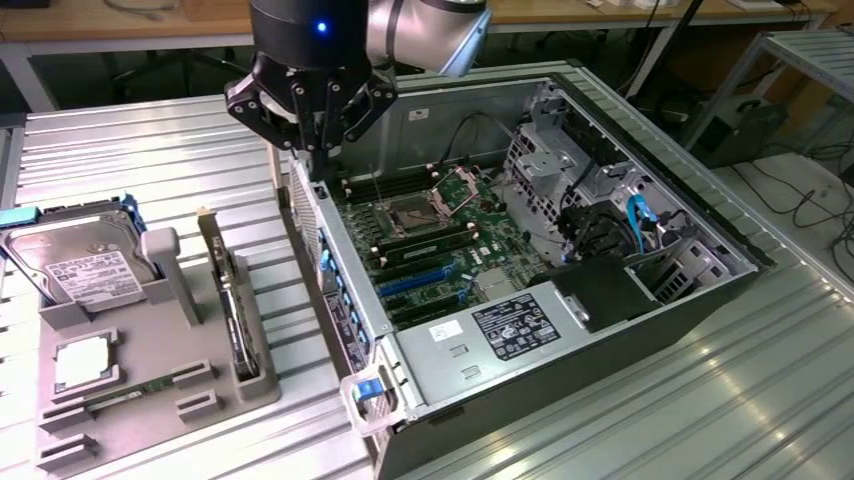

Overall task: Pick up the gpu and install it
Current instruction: 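Reach for the gpu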

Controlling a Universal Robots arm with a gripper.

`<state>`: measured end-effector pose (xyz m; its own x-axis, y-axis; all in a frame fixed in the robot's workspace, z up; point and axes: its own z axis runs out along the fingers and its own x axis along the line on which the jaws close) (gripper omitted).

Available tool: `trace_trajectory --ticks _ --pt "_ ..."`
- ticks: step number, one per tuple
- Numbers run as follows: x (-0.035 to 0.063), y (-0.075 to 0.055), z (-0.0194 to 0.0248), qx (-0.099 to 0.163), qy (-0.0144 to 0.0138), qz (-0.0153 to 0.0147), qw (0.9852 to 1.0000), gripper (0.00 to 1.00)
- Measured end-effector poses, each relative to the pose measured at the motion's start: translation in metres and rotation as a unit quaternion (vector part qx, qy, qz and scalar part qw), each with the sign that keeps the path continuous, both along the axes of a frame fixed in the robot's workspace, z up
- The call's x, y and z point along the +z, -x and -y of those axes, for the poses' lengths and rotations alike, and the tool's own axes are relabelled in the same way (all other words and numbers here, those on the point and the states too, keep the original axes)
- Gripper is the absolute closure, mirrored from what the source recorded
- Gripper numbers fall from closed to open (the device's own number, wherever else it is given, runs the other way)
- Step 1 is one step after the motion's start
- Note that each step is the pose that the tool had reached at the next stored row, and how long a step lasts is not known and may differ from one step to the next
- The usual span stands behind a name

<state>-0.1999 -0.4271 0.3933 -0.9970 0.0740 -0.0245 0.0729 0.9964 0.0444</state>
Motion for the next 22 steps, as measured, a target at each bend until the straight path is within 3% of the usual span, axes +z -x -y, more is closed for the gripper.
trace_trajectory --ticks 22 --pt "0.0000 0.017 0.0136 0.001 0.0000 0.0000 1.0000 0.89"
